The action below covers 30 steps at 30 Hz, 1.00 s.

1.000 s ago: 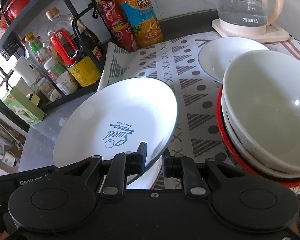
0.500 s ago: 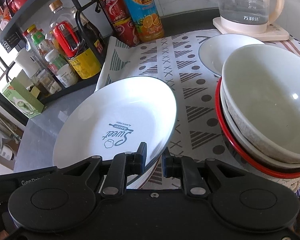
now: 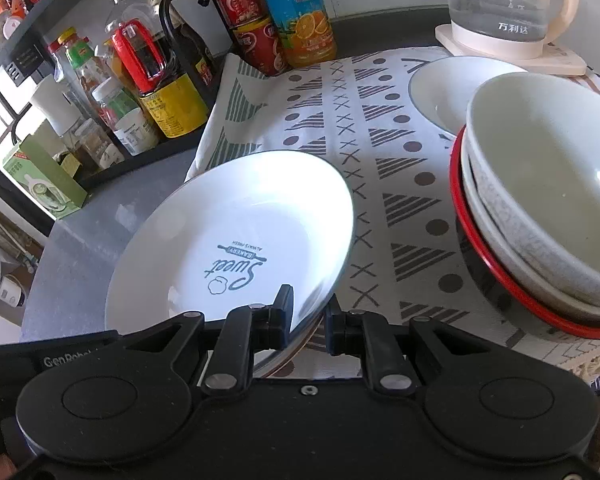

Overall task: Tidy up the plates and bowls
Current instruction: 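Lower the 'Sweet' plate onto the flower-pattern plate and open both grippers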

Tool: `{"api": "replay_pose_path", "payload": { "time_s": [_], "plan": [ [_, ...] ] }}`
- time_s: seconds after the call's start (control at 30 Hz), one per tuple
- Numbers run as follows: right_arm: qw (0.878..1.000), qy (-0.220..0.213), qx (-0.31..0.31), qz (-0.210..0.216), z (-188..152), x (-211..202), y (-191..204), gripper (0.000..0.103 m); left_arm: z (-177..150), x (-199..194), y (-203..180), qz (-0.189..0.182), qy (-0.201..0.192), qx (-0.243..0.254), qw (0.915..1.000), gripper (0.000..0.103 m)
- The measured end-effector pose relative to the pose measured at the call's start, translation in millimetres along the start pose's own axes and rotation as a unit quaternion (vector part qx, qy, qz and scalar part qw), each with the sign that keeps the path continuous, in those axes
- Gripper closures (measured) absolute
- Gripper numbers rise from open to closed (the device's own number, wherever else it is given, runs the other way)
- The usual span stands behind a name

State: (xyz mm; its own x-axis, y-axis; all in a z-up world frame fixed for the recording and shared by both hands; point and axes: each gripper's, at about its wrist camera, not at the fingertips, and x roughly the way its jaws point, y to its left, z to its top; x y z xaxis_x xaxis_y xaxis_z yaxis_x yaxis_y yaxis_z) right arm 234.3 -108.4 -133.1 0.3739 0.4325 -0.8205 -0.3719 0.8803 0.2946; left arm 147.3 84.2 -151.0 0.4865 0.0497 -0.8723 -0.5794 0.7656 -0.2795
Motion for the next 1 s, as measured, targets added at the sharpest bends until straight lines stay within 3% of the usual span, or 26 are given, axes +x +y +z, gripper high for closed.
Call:
{"api": "replay_pose_path", "payload": {
  "time_s": [0.3, 0.47, 0.67, 0.83, 1.0],
  "plan": [
    [1.000, -0.003, -0.016, -0.017, 4.1, 2.1, 5.7, 0.088, 8.4, -0.5, 2.0, -0.002, 0.021, 0.021, 0.9995, 0.082],
    [1.000, -0.005, -0.012, -0.022, 6.3, 3.7, 4.3, 0.091, 15.3, -7.6, 0.8, 0.047, 0.001, 0.053, 0.9975, 0.082],
    [1.000, 0.011, 0.003, -0.028, 6.8, 12.4, -0.7, 0.090, 23.8, -1.4, 5.8, 0.050, 0.007, 0.055, 0.9972, 0.082],
    [0.999, 0.028, 0.011, -0.024, 6.8, 18.4, 1.2, 0.088, 28.9, 3.0, 9.6, 0.067, 0.007, 0.055, 0.9962, 0.082],
    [1.000, 0.014, 0.003, -0.022, 18.4, 6.2, 4.9, 0.077, 39.8, 3.6, 16.6, 0.070, 0.010, 0.047, 0.9964, 0.082]
  ]
}}
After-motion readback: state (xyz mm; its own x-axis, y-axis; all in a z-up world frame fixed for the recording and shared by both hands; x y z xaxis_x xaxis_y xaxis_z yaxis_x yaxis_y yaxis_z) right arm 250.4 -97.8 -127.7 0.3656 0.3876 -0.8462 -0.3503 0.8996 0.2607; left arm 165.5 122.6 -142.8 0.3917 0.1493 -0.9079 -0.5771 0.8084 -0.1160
